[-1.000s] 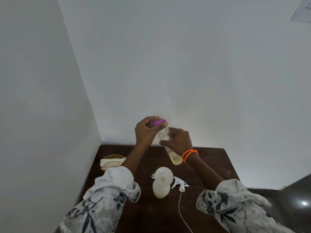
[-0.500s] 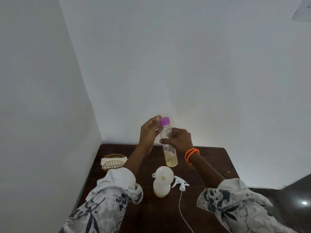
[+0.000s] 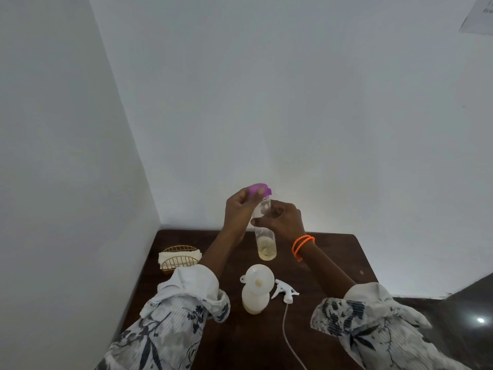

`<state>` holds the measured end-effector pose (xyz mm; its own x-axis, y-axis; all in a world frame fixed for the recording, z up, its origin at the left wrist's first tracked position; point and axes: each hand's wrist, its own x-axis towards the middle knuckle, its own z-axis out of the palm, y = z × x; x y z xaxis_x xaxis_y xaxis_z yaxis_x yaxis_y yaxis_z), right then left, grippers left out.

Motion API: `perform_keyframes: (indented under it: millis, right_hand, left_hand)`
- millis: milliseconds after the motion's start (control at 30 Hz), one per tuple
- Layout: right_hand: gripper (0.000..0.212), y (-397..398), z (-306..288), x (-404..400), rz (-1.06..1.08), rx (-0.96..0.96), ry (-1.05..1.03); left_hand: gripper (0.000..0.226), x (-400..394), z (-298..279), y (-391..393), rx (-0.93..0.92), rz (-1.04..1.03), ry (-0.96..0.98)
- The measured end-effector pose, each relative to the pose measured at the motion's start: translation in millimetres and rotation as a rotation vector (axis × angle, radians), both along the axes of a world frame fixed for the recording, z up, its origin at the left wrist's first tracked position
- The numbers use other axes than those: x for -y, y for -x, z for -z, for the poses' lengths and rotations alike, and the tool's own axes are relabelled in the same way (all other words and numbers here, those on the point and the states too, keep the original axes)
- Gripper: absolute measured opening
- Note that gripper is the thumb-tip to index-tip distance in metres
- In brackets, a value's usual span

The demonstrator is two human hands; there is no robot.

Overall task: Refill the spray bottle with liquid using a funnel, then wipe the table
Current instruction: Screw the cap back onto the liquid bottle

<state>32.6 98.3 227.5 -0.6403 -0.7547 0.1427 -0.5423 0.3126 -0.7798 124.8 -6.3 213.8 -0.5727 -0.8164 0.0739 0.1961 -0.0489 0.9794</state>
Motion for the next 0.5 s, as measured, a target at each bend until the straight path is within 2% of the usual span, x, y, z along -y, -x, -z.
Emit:
perform_keyframes:
  millis: [100, 200, 233, 367, 500]
  right_hand:
    - [0.031, -1.6, 0.5, 0.1, 0.015, 0.041, 0.042]
    - [0.032, -1.0, 2.7, -1.3, 0.017, 0.088, 0.066]
    - [0.03, -1.6, 1.6, -1.9, 0.015, 0.09, 0.07]
    - [0.024, -5.2, -3.7, -2.0, -0.014, 0.056, 0.066]
    - [0.022, -5.7, -3.8, -1.7, -0.007, 0.092, 0.087]
  left_hand:
    - [0.061, 2.3, -0.2, 0.9, 0.003, -0.071, -0.021]
    - [0.039, 5.1, 0.7, 0.7, 0.016, -0.099, -0.043]
    - [0.038, 5.4, 1.0, 0.6, 0.011, -0.086, -0.049]
    - [0.066, 2.5, -2.7, -1.0, 0.001, -0.013, -0.05]
    - [0.069, 2.6, -3.1, 0.0, 0.047, -0.074, -0.012]
